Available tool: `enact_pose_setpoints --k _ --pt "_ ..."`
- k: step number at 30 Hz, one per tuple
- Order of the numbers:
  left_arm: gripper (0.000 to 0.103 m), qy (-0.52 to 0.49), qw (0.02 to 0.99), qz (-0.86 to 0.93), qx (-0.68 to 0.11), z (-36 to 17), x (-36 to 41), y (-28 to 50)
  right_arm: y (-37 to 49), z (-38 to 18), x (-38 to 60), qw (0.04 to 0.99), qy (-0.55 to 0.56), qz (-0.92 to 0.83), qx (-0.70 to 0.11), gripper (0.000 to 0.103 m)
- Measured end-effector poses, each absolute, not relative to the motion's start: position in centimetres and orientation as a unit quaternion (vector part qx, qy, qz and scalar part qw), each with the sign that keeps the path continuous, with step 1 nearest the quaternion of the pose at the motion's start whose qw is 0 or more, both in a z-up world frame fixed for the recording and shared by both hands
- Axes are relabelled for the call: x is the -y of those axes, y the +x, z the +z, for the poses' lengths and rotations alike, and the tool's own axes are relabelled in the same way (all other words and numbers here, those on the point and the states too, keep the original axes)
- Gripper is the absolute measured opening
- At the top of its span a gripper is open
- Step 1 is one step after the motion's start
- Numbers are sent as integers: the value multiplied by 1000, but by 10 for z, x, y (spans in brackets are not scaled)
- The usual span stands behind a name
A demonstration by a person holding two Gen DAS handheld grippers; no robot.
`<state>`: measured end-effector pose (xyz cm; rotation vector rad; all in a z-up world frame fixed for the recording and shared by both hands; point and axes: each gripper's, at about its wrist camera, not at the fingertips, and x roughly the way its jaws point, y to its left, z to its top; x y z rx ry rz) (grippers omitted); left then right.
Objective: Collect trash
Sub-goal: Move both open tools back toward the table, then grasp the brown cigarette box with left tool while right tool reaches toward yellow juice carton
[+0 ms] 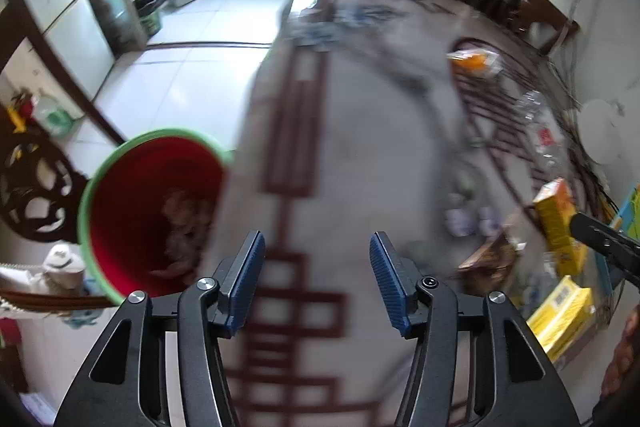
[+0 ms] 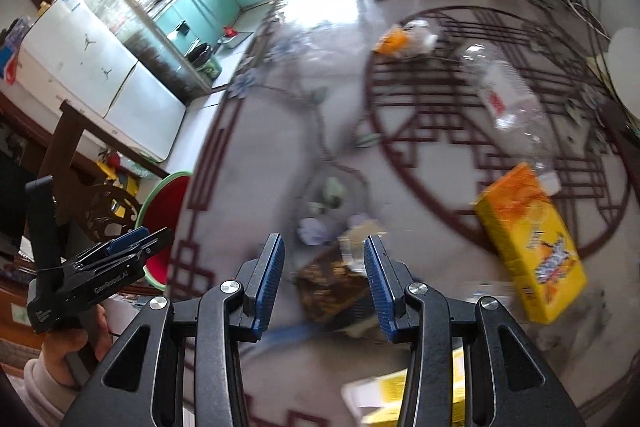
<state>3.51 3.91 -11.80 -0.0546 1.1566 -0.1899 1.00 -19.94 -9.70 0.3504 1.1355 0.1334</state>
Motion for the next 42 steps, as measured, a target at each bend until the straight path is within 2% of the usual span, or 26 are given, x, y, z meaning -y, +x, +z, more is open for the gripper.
enact_pose_setpoints --k 6,18,22,28,31,32,33,34,42 --pt "62 -5 828 -130 -545 -115 20 21 7 -102 247 826 172 54 -533 40" --pt "67 39 813 -166 -556 -125 85 13 3 -112 304 822 190 38 -535 40" --pt "69 66 800 -187 -567 -140 116 22 0 -117 320 819 197 28 -539 40" --pt "71 48 772 -190 -604 -168 137 33 -8 -120 341 816 205 5 -540 40" --pt "60 55 778 -178 -600 -168 140 32 -12 -123 351 813 213 -5 -542 40" --pt "47 55 780 -175 -598 -167 140 32 -12 -125 354 811 215 -10 -544 40" --pt "29 55 782 -172 -597 -166 139 33 -13 -127 358 809 218 -13 -545 40" --pt "23 55 782 -168 -598 -165 138 33 -13 -128 359 809 219 -15 -546 40" --pt "22 26 824 -140 -548 -122 110 35 -9 -137 367 802 224 -18 -554 40"
